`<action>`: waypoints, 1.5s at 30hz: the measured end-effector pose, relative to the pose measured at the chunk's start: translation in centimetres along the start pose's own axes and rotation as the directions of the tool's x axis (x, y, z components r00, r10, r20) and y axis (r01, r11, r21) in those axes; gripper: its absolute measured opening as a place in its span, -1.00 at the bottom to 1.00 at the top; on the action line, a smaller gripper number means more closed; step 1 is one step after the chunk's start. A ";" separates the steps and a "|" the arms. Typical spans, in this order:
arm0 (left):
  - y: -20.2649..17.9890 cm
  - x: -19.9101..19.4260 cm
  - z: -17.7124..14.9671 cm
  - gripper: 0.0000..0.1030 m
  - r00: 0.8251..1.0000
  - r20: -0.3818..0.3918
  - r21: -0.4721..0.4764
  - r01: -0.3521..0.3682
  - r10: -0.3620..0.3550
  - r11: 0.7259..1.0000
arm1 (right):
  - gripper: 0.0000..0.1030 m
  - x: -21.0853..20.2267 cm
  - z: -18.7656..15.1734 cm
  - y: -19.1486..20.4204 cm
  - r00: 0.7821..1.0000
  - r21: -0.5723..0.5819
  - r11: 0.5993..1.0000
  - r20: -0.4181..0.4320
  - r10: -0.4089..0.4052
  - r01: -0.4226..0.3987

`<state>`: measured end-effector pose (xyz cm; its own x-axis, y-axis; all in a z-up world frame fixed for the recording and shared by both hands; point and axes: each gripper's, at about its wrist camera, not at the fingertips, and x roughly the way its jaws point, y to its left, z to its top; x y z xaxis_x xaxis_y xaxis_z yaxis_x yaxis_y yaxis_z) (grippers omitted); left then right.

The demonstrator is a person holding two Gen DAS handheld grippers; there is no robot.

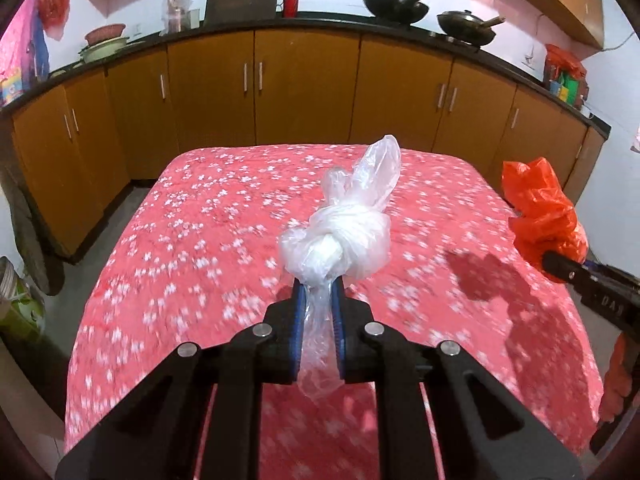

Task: Collect trash
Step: 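Carry the white bag and red bag with both tools over the basket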

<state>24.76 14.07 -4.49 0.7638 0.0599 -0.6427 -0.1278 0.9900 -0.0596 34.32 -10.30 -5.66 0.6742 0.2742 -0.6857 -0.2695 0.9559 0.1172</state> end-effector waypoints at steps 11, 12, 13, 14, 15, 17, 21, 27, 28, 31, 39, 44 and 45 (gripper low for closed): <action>-4.7 -3.5 -2.0 -0.75 0.999 0.035 0.003 -0.002 0.002 1.000 | -0.41 -6.6 -5.3 -3.6 0.997 0.067 0.996 0.042 -0.062 0.059; -5.3 -3.7 -2.3 -0.75 0.999 0.034 0.009 0.002 -0.002 1.000 | -0.41 -7.1 -5.7 -3.9 0.997 0.069 0.995 0.045 -0.069 0.066; -5.7 -4.0 -2.6 -0.75 0.999 0.036 0.014 0.005 -0.006 1.000 | -0.41 -7.7 -6.2 -4.3 0.996 0.074 0.995 0.051 -0.077 0.073; -6.4 -4.2 -2.8 -0.75 0.999 0.038 0.027 0.011 -0.012 1.000 | -0.41 -8.2 -6.6 -4.6 0.995 0.078 0.994 0.053 -0.081 0.077; -6.9 -4.5 -3.1 -0.75 0.999 0.039 0.035 0.016 -0.017 0.999 | -0.41 -8.6 -7.0 -5.0 0.995 0.083 0.993 0.056 -0.087 0.083; -8.1 -4.8 -3.4 -0.75 0.999 0.041 0.057 0.026 -0.029 0.998 | -0.41 -9.3 -7.6 -5.8 0.993 0.094 0.991 0.060 -0.097 0.091; -10.2 -5.3 -3.8 -0.74 0.998 0.041 0.088 0.050 -0.053 0.995 | -0.41 -10.2 -8.3 -7.4 0.991 0.125 0.986 0.066 -0.118 0.109; -13.1 -5.6 -4.5 -0.74 0.995 0.031 0.126 0.093 -0.098 0.988 | -0.41 -11.8 -9.4 -10.2 0.985 0.183 0.974 0.084 -0.153 0.136; -13.5 -5.6 -4.6 -0.74 0.994 0.029 0.131 0.098 -0.103 0.987 | -0.41 -12.0 -9.7 -10.8 0.983 0.191 0.971 0.084 -0.163 0.145; -15.0 -5.5 -5.0 -0.74 0.992 0.019 0.146 0.121 -0.125 0.982 | -0.41 -12.4 -10.2 -12.0 0.980 0.207 0.965 0.081 -0.182 0.162; -18.5 -5.3 -6.3 -0.74 0.984 -0.012 0.177 0.176 -0.177 0.968 | -0.41 -13.6 -11.9 -15.2 0.970 0.251 0.946 0.080 -0.231 0.205; -20.5 -5.3 -6.9 -0.74 0.978 -0.025 0.201 0.209 -0.208 0.957 | -0.41 -14.2 -12.6 -16.8 0.959 0.266 0.934 0.085 -0.269 0.238; -20.9 -5.2 -6.9 -0.74 0.976 -0.029 0.205 0.216 -0.214 0.955 | -0.41 -14.4 -12.7 -17.1 0.957 0.270 0.931 0.086 -0.276 0.244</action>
<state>19.05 -7.86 -5.17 0.7549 -0.1574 -0.6367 0.1721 0.9843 -0.0392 20.50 -31.89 -6.93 0.7789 0.0078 -0.6271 0.0991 0.9858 0.1353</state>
